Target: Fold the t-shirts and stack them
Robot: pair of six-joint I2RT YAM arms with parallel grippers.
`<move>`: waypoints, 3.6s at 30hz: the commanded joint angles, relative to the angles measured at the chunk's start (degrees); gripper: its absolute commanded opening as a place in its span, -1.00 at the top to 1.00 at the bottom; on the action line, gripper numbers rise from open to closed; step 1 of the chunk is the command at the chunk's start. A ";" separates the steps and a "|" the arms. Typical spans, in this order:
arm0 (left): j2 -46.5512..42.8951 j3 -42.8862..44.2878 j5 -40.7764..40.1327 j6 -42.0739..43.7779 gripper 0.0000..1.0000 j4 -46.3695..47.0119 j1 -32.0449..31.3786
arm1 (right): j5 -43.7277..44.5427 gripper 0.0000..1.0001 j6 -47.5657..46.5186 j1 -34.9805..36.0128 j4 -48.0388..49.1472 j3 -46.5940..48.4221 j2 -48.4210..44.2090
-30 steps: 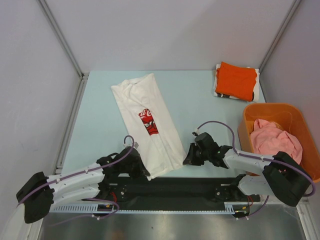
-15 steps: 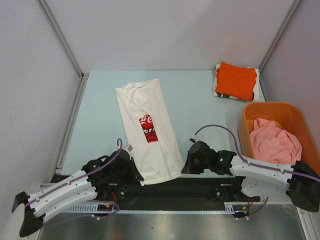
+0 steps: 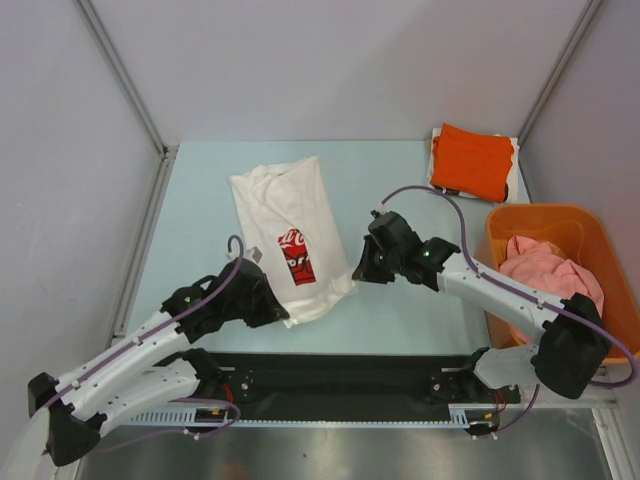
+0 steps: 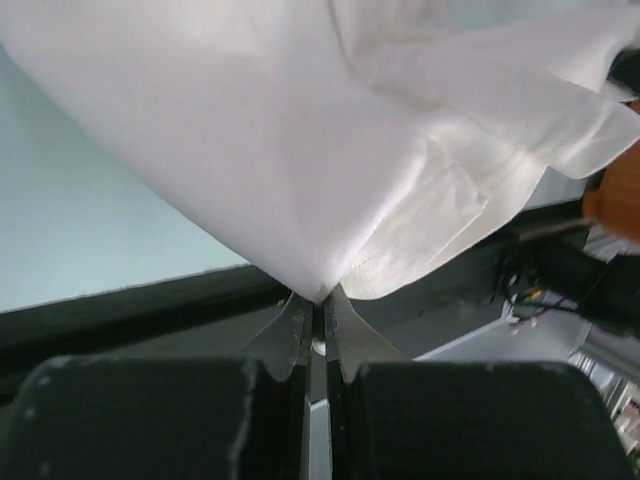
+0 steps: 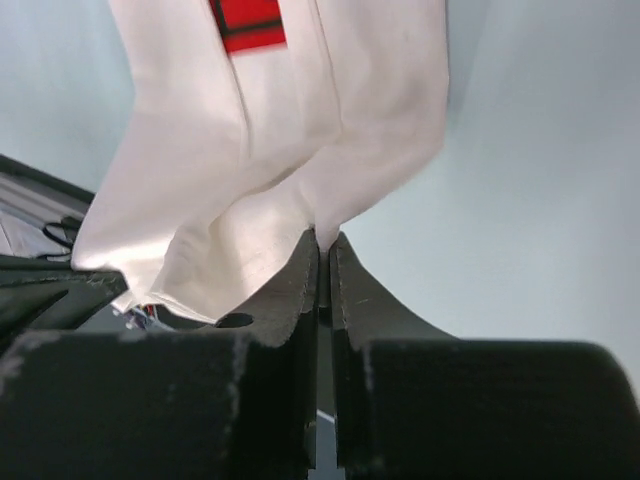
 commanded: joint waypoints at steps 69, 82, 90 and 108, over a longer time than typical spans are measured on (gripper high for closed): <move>22.48 13.95 12.43 34.74 -0.33 7.05 51.33 | -14.30 -0.30 -23.43 -11.82 0.76 38.78 37.27; 4.44 8.57 11.46 37.29 -0.37 4.42 51.24 | 3.19 -0.26 -28.62 1.29 -13.04 55.99 55.10; 3.74 8.57 11.73 37.64 -0.38 4.68 51.33 | 6.97 -0.24 -29.76 2.26 -16.99 62.32 60.73; 3.38 8.57 12.34 37.82 -0.37 5.03 51.24 | 8.82 -0.26 -29.41 2.26 -21.66 82.54 72.60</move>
